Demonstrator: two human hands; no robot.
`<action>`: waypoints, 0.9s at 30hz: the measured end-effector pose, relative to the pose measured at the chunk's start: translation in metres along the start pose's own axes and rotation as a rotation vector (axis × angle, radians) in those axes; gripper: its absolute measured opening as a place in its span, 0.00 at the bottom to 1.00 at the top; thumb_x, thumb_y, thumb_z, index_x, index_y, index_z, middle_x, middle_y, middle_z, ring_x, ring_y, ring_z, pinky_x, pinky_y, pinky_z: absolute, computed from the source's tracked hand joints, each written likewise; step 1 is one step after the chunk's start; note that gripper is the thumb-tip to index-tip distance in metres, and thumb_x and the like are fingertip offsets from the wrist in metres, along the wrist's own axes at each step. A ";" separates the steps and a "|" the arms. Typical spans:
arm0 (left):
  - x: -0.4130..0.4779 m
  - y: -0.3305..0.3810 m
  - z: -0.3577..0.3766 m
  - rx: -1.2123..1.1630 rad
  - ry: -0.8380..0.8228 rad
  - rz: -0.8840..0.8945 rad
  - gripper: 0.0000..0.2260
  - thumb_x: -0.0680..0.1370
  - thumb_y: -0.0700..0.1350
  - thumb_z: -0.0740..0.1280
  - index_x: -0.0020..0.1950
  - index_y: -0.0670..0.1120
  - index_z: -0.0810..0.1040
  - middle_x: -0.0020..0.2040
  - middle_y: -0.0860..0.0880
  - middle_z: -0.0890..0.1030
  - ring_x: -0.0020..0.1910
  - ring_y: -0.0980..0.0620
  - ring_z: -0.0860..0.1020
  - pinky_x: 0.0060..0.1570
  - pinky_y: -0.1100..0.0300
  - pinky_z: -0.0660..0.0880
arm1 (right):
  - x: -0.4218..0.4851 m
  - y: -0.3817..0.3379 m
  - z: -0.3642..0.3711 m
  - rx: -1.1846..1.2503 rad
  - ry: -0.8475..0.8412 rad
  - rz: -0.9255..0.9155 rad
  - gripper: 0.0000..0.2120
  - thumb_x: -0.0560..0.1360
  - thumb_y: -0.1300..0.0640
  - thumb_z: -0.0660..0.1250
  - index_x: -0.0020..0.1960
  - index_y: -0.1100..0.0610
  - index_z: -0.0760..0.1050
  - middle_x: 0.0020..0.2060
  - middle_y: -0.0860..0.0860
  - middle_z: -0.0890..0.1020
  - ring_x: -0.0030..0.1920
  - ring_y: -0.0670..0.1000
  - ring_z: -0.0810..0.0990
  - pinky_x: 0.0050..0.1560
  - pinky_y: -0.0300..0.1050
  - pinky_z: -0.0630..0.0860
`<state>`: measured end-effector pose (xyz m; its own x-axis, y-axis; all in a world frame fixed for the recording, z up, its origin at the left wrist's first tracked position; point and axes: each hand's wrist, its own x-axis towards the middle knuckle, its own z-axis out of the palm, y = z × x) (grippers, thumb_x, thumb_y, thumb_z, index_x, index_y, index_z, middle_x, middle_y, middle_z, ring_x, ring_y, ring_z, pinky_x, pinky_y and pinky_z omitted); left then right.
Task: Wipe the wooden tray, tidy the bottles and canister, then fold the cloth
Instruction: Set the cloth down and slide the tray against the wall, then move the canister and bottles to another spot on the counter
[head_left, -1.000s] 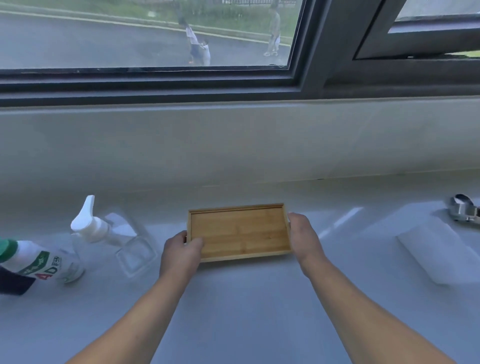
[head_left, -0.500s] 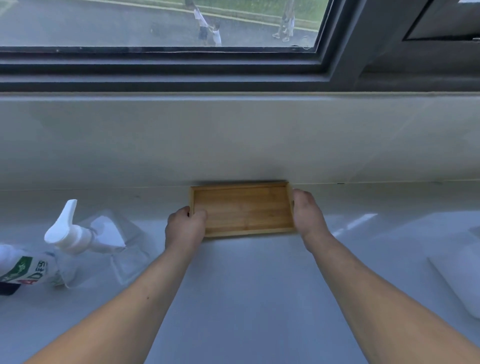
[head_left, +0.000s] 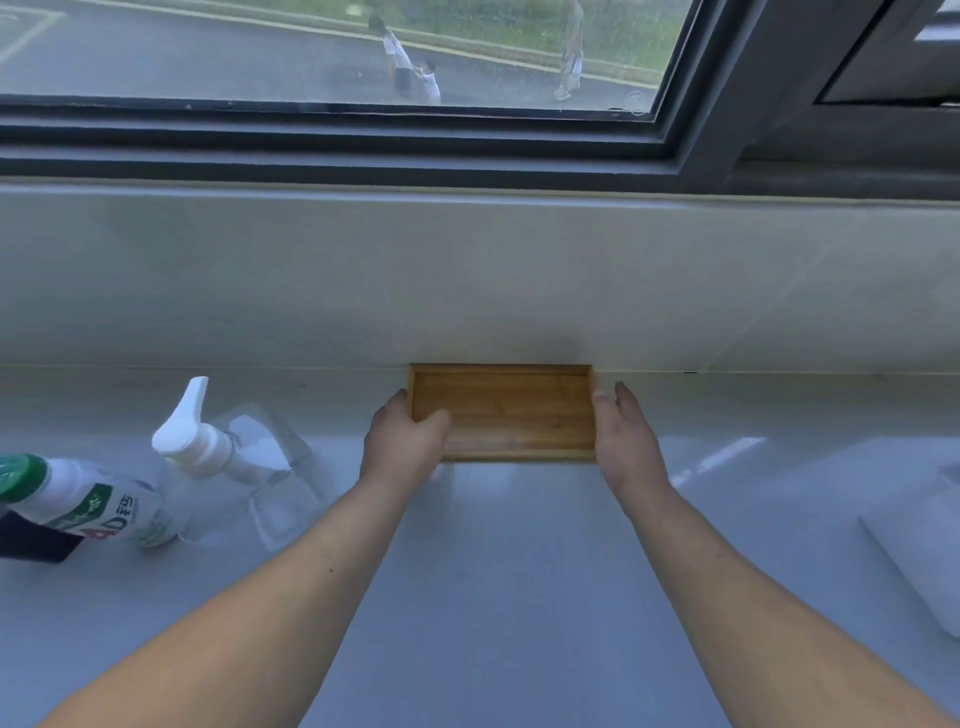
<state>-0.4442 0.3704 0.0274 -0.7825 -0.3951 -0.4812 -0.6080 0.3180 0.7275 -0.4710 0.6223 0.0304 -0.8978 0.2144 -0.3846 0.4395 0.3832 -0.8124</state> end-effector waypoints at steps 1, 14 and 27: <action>-0.011 -0.003 -0.001 0.045 0.002 0.064 0.32 0.69 0.57 0.63 0.73 0.50 0.73 0.71 0.47 0.75 0.68 0.42 0.76 0.60 0.52 0.73 | -0.014 0.006 0.001 -0.043 0.031 -0.035 0.33 0.82 0.38 0.58 0.83 0.50 0.60 0.80 0.51 0.66 0.78 0.55 0.66 0.75 0.51 0.62; -0.146 -0.151 -0.134 0.251 -0.056 0.212 0.11 0.73 0.61 0.62 0.49 0.60 0.81 0.43 0.64 0.83 0.42 0.65 0.79 0.40 0.61 0.76 | -0.237 0.033 0.138 -0.165 -0.115 -0.179 0.11 0.78 0.57 0.68 0.47 0.40 0.79 0.50 0.39 0.83 0.55 0.43 0.80 0.48 0.34 0.71; -0.089 -0.229 -0.443 0.437 0.350 0.202 0.39 0.73 0.67 0.71 0.79 0.51 0.67 0.77 0.47 0.70 0.73 0.40 0.69 0.69 0.44 0.69 | -0.364 -0.096 0.388 0.059 -0.384 -0.071 0.18 0.84 0.49 0.62 0.71 0.52 0.76 0.63 0.47 0.81 0.61 0.47 0.77 0.59 0.42 0.70</action>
<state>-0.1756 -0.0488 0.1208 -0.8429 -0.5267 -0.1103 -0.5084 0.7124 0.4837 -0.1971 0.1587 0.0786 -0.8753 -0.1668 -0.4539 0.3841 0.3306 -0.8621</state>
